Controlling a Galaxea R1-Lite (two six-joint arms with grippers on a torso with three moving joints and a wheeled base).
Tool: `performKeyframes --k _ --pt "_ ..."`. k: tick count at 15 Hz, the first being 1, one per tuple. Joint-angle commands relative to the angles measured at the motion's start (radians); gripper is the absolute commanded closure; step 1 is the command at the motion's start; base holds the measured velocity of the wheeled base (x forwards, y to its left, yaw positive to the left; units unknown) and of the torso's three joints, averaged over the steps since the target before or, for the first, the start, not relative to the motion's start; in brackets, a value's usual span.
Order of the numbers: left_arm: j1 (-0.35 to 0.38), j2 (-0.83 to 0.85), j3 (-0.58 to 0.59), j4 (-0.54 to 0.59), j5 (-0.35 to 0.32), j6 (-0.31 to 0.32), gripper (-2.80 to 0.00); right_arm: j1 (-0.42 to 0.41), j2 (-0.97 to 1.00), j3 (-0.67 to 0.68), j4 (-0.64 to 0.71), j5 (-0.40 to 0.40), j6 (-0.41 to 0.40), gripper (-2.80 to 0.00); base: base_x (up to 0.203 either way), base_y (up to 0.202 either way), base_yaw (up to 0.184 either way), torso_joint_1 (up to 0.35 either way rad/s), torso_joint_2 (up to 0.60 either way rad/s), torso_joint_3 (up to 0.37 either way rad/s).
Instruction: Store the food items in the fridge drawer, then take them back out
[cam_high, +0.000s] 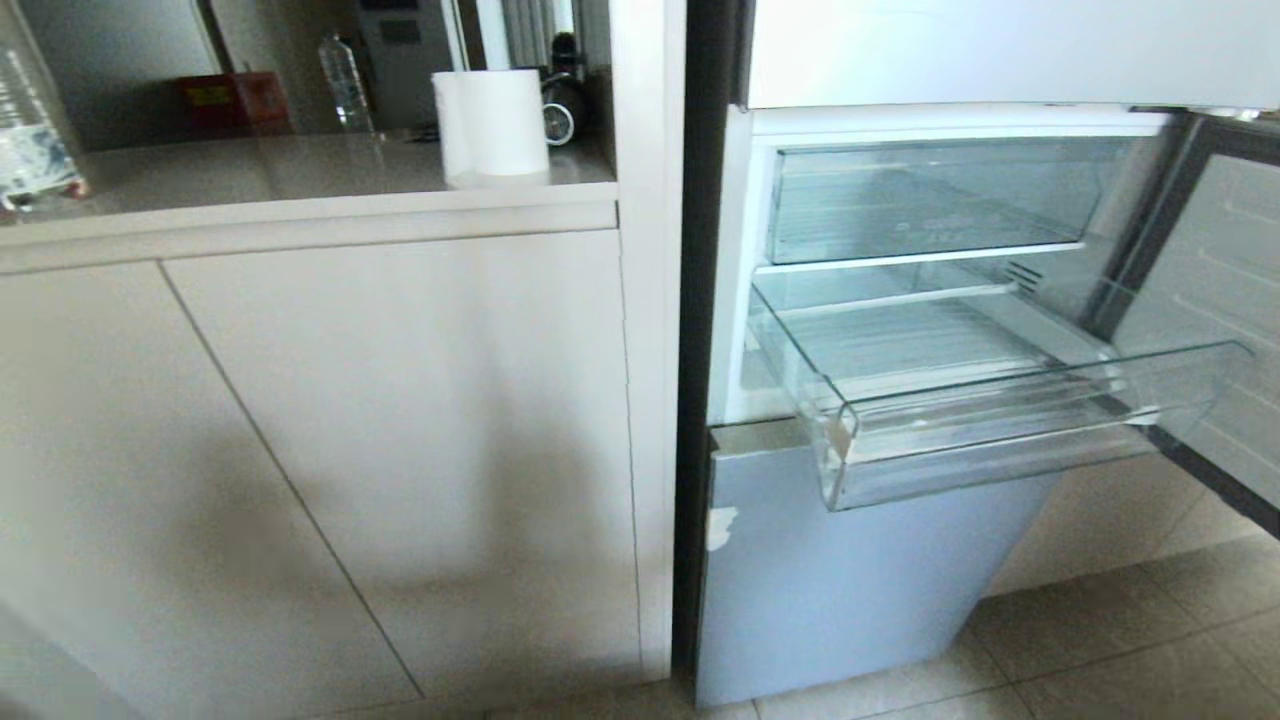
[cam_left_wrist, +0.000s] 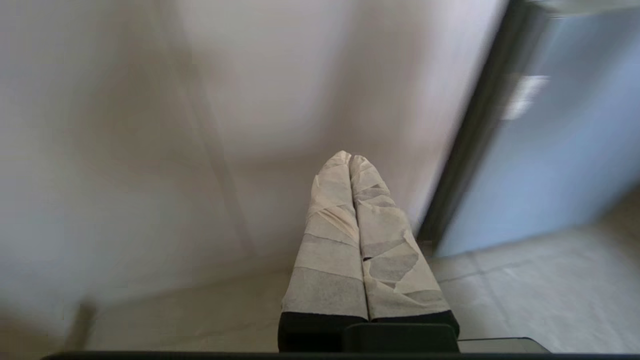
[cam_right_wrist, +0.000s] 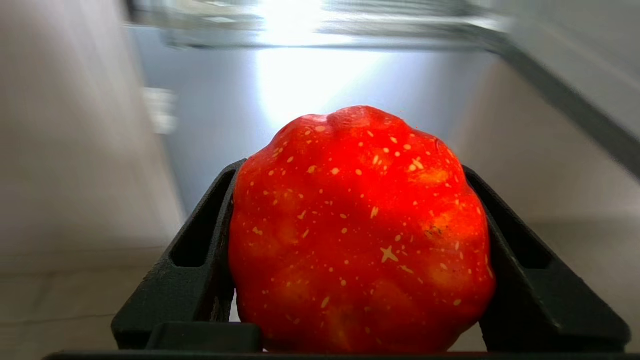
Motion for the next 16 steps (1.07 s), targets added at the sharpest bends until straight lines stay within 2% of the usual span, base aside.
performKeyframes --k 1,4,7,11,16 --pt "0.001 0.002 0.0 0.001 0.001 0.0 0.0 0.001 0.0 0.0 -0.002 -0.001 0.01 0.0 0.002 -0.012 0.173 0.002 0.0 0.002" --pt "0.001 0.002 0.0 0.001 0.001 0.0 0.0 0.0 0.041 -0.001 -0.006 0.003 0.013 0.0 0.002 -0.006 0.149 0.004 0.0 0.006" --pt "0.001 0.002 0.0 0.001 0.001 0.0 0.0 -0.001 0.253 -0.045 -0.11 -0.008 0.043 0.0 0.0 -0.001 0.026 0.002 0.0 0.001" --pt "0.001 0.002 0.0 0.001 0.001 0.0 0.0 -0.003 0.678 -0.349 -0.173 -0.089 0.142 0.0 0.0 0.0 0.0 0.0 0.0 0.0" --pt "0.001 0.002 0.0 0.001 0.001 0.0 0.0 -0.003 1.175 -0.681 -0.219 -0.116 0.192 0.0 0.0 0.0 0.0 0.0 0.0 0.0"
